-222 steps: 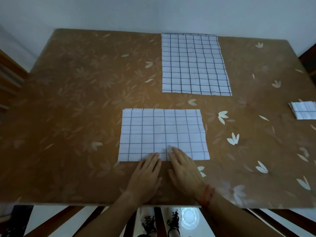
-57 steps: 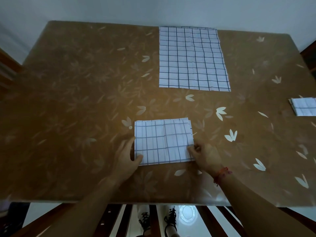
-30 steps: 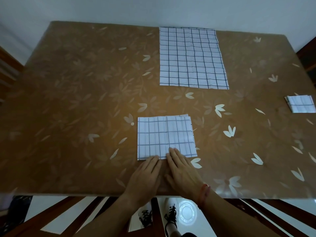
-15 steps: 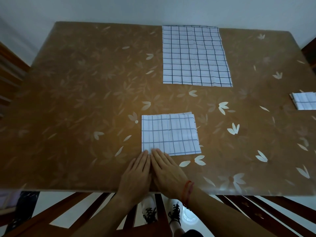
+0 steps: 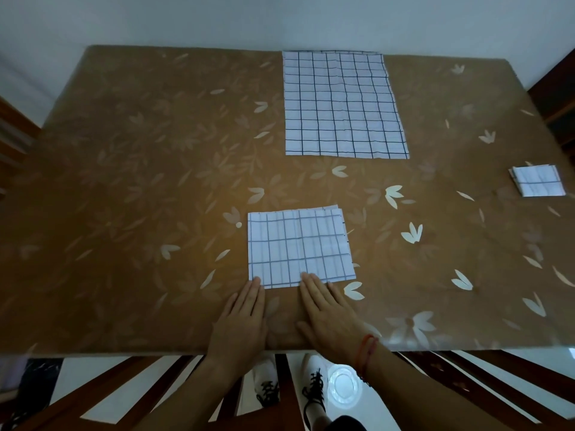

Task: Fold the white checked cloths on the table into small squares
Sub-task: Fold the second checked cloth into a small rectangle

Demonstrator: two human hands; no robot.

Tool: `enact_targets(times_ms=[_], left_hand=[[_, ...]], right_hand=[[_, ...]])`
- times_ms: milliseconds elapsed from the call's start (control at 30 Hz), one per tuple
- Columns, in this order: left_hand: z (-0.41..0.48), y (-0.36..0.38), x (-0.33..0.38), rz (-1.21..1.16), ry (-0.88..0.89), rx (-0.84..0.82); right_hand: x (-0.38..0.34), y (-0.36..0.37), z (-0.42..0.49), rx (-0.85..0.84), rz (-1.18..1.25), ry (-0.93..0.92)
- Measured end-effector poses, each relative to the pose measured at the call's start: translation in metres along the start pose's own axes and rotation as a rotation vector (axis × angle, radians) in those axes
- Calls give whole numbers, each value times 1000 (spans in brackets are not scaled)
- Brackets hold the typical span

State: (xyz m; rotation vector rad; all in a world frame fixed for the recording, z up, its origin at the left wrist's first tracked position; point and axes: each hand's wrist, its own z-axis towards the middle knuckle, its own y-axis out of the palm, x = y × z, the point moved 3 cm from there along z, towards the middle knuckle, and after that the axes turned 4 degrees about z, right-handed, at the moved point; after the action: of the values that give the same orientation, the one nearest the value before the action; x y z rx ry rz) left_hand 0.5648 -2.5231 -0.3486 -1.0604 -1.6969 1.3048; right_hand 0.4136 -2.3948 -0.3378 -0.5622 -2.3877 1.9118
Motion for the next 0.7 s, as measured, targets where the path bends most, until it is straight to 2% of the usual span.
enact_targets(times_ms=[233,433,533,700], left_hand=[[2,-4,1,-1,-33,1],[4,-7,2,-17,-72,12],[4,-9,2,-14,-81,17],[5,-12,3,-21,-83,9]], right_hand=[[52,-3,-32,-19,-47,126],[57,-2,-37,-26,6,166],[56,-11,-30,9,113,199],[65,-41,-3,226,416,323]])
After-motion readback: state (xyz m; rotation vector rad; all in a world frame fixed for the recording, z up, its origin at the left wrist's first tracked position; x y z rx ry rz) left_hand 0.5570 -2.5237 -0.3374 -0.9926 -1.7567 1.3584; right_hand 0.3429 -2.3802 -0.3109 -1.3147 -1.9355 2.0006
